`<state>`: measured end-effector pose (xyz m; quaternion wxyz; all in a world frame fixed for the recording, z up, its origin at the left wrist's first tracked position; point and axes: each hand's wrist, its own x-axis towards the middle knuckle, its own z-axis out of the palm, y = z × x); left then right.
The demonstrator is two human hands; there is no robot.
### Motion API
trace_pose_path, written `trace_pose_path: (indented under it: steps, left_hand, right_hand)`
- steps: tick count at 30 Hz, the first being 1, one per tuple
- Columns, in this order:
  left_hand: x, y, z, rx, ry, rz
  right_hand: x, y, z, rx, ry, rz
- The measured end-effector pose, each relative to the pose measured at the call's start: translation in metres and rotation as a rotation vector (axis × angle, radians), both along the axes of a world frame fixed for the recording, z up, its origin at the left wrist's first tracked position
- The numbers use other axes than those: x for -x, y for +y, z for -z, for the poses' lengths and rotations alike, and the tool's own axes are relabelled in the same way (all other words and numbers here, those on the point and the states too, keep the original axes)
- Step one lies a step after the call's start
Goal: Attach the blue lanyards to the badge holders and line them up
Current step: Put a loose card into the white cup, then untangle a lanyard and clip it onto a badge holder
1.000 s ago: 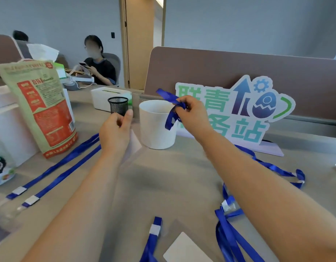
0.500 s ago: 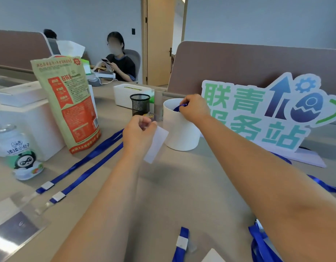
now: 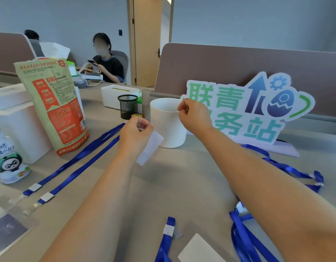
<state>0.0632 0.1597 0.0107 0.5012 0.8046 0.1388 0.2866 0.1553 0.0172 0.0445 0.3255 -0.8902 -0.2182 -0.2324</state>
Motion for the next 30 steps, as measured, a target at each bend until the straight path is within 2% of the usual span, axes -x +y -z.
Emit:
trace_pose_path:
  steps: [4,9,13,16,20,24,27,30]
  left_hand:
    - [0.002,-0.030,0.001,-0.176,0.046,0.101]
    - [0.016,-0.077,0.003,-0.331,0.066,0.344]
    - [0.028,-0.110,0.004,-0.521,0.197,0.519]
    - [0.036,-0.128,0.006,-0.566,0.236,0.579]
    - [0.042,-0.144,0.009,-0.617,0.231,0.594]
    - [0.043,-0.151,0.012,-0.632,0.181,0.561]
    - [0.048,-0.153,0.019,-0.562,0.063,0.498]
    - [0.050,-0.151,0.027,-0.592,-0.083,0.420]
  right_hand:
    - [0.024,-0.048,0.019,0.034,0.015,0.014]
    - [0.056,-0.117,0.041,0.087,0.155,0.001]
    - [0.084,-0.158,0.052,0.172,0.345,-0.112]
    - [0.103,-0.177,0.054,0.262,0.426,-0.155]
    - [0.121,-0.192,0.063,0.371,0.503,-0.174]
    - [0.128,-0.197,0.079,0.370,0.498,-0.194]
    - [0.128,-0.199,0.083,0.354,0.424,-0.196]
    - [0.127,-0.201,0.084,0.351,0.381,-0.192]
